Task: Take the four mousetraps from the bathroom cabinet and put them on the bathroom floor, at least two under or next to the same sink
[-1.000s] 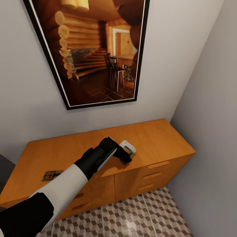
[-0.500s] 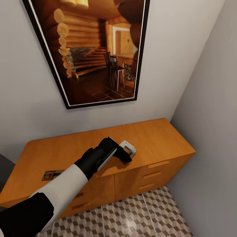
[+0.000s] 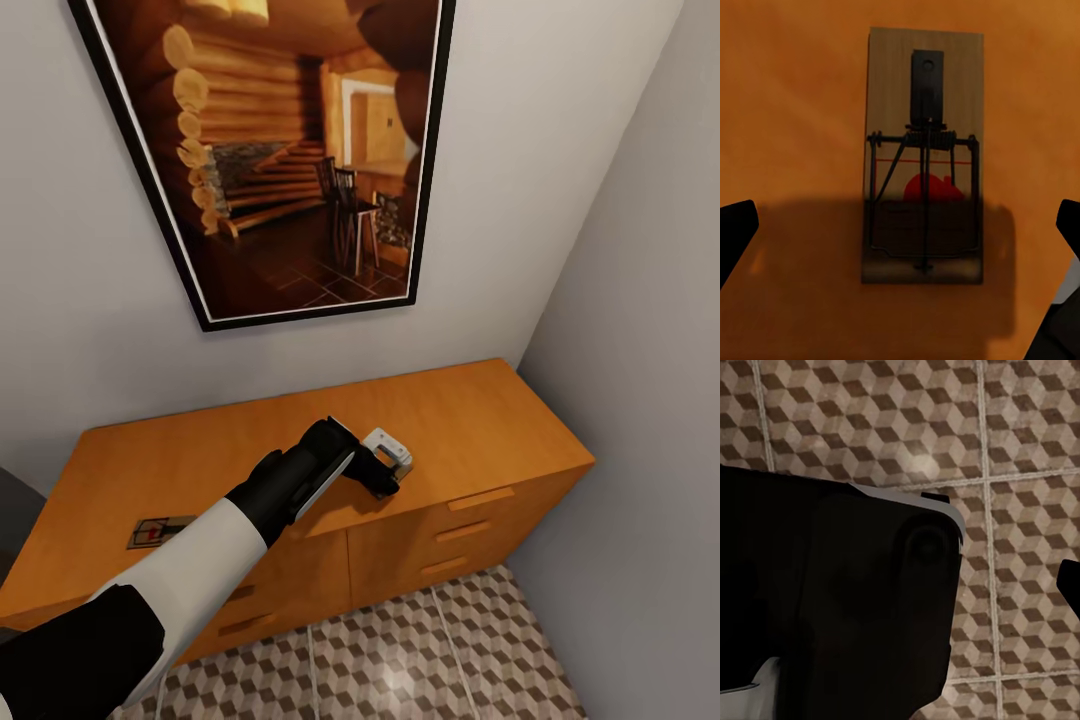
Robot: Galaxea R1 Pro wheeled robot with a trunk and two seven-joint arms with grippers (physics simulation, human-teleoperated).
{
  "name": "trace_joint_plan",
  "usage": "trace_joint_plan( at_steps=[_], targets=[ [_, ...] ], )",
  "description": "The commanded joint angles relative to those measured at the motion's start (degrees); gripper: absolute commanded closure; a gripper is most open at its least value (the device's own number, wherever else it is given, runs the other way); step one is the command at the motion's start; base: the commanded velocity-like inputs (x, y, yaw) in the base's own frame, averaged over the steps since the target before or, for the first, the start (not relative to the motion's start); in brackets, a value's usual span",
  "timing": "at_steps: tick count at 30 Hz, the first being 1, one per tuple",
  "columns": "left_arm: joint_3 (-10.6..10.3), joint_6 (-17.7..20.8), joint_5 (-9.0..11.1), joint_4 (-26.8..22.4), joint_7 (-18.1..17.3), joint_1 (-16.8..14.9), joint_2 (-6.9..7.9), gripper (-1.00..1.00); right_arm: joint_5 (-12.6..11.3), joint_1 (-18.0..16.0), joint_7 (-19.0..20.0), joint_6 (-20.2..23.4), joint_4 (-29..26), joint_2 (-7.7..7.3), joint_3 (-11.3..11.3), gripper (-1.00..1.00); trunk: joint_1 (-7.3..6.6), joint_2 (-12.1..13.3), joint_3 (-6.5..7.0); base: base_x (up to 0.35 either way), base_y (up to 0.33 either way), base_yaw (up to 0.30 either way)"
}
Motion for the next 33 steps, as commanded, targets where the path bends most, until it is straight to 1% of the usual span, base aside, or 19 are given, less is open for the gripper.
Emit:
trace_joint_plan(
  at_steps=[1,18,33],
  targets=[
    [-0.1,0.3,0.6,0.0,0.3,-0.1,0.02,-1.00,-0.6,0.0,-0.1,-0.2,0.1,0.02,0.5,-1.00,0.03,-0.1,-0.13,0.000,0.000,0.000],
    [-0.1,0.3,0.6,0.1,0.3,-0.1,0.02,-1.00,-0.6,0.0,-0.1,-0.2,0.1,0.10,0.5,-1.00,0.03,-0.1,-1.08,0.000,0.000,0.000],
    [-0.1,0.3,0.6,0.7,0.3,-0.1,0.02,-1.00,-0.6,0.0,-0.1,-0.2,0.1,0.10,0.5,-1.00,0.03,-0.1,-1.21,0.000,0.000,0.000]
  ],
)
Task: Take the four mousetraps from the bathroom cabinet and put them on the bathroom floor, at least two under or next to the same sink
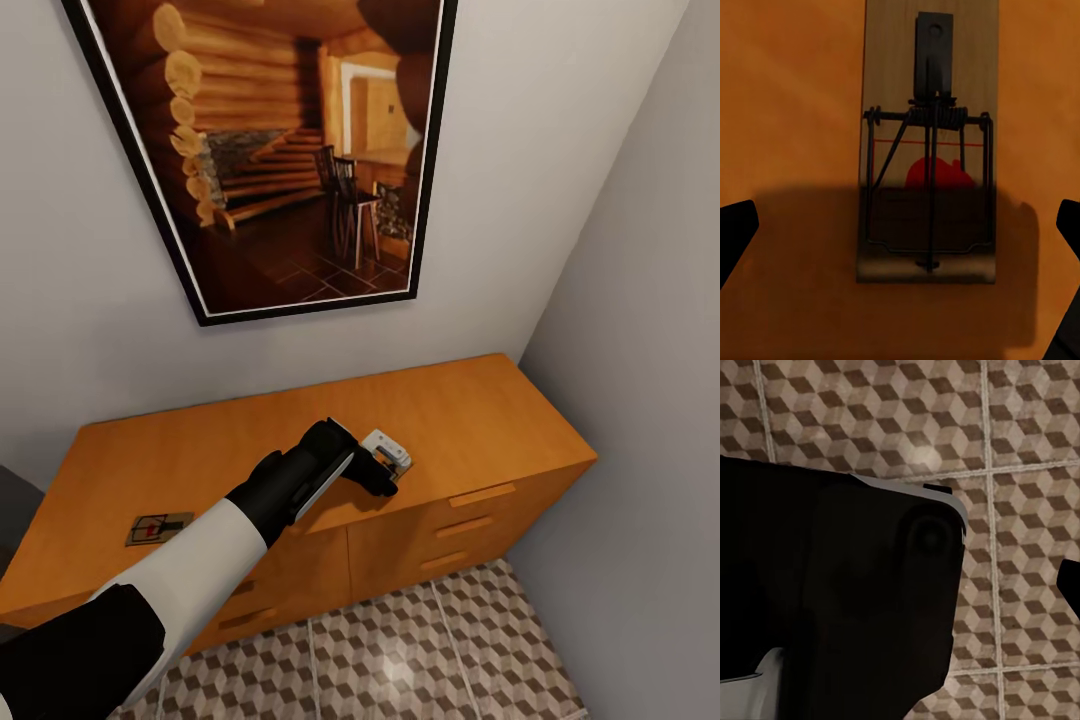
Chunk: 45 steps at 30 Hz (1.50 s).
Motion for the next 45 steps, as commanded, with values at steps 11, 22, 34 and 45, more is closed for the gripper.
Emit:
trace_joint_plan(
  at_steps=[11,22,34,45],
  targets=[
    [-0.1,0.3,0.6,0.1,0.3,-0.1,0.02,-1.00,-0.6,0.0,-0.1,-0.2,0.1,0.02,0.5,-1.00,0.03,-0.1,-0.10,0.000,0.000,0.000],
    [-0.1,0.3,0.6,0.1,0.3,0.0,0.02,-1.00,-0.6,0.0,-0.1,-0.2,0.1,0.02,0.5,-1.00,0.03,-0.1,-0.11,0.000,0.000,0.000],
    [-0.1,0.3,0.6,0.1,0.3,0.3,0.02,-1.00,-0.6,0.0,-0.1,-0.2,0.0,0.02,0.5,-1.00,0.03,-0.1,-0.67,0.000,0.000,0.000],
    [-0.1,0.3,0.6,0.1,0.3,0.5,0.02,-1.00,-0.6,0.0,-0.1,-0.2,0.1,0.02,0.5,-1.00,0.03,-0.1,-0.75,0.000,0.000,0.000]
  ],
)
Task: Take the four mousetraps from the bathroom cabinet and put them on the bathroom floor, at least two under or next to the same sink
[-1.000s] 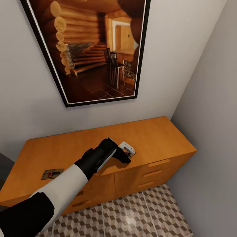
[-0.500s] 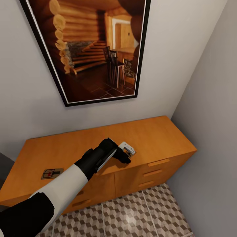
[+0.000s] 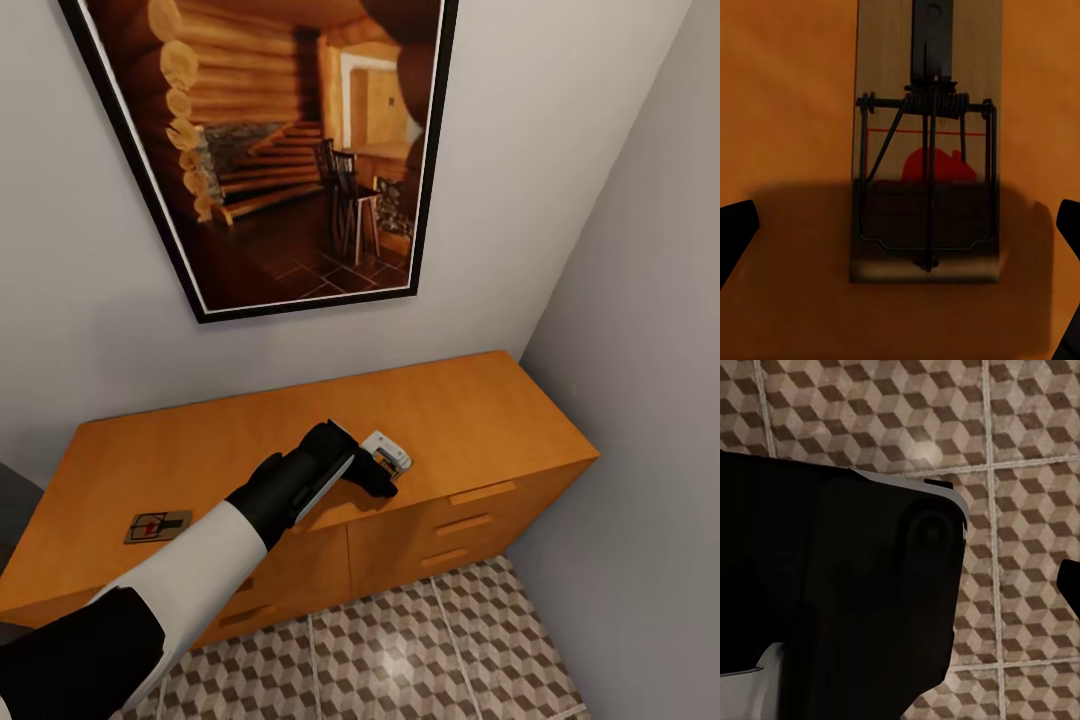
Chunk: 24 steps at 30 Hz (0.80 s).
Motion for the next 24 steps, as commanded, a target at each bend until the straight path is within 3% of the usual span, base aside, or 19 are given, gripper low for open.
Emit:
trace_joint_plan(
  at_steps=[1,22,23,24],
  targets=[
    [-0.1,0.4,1.3,0.6,0.2,0.0,0.03,-1.00,-0.6,0.0,-0.1,-0.2,0.1,0.01,0.5,-1.00,0.05,-0.1,-0.11,0.000,0.000,0.000],
    [-0.1,0.4,1.3,0.6,0.2,0.3,0.03,-1.00,-0.6,0.0,-0.1,-0.2,0.1,0.01,0.5,-1.00,0.05,-0.1,-0.11,0.000,0.000,0.000],
    [-0.1,0.4,1.3,0.6,0.2,0.3,0.03,1.00,-0.6,0.0,-0.1,-0.2,0.1,0.01,0.5,-1.00,0.05,-0.1,-0.11,0.000,0.000,0.000],
    [-0.1,0.4,1.3,0.6,0.2,0.4,0.03,1.00,-0.6,0.0,-0.1,-0.2,0.1,0.01,0.5,-1.00,0.05,-0.1,-0.11,0.000,0.000,0.000]
  ],
)
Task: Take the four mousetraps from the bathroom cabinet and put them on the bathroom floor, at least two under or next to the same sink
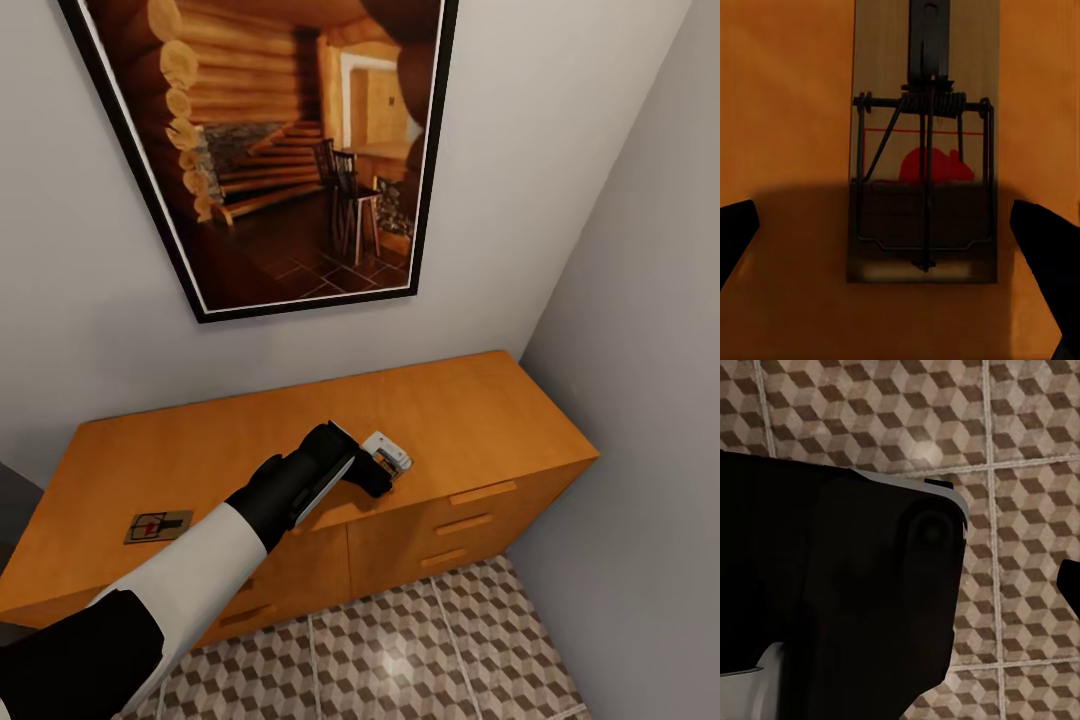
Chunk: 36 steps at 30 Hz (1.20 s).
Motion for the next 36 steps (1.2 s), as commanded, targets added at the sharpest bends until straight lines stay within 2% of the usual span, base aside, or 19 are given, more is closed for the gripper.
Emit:
trace_joint_plan(
  at_steps=[1,36],
  targets=[
    [-0.1,0.5,1.7,1.1,0.1,0.0,0.02,1.00,-0.6,0.0,-0.1,-0.2,0.1,0.01,0.5,-1.00,0.04,-0.1,-0.11,0.000,0.000,0.000],
    [-0.1,0.5,1.7,1.1,0.1,0.3,0.11,1.00,-0.6,0.0,0.0,-0.4,0.0,-0.15,0.5,-1.00,0.04,-0.1,-0.11,0.000,0.000,0.000]
  ],
)
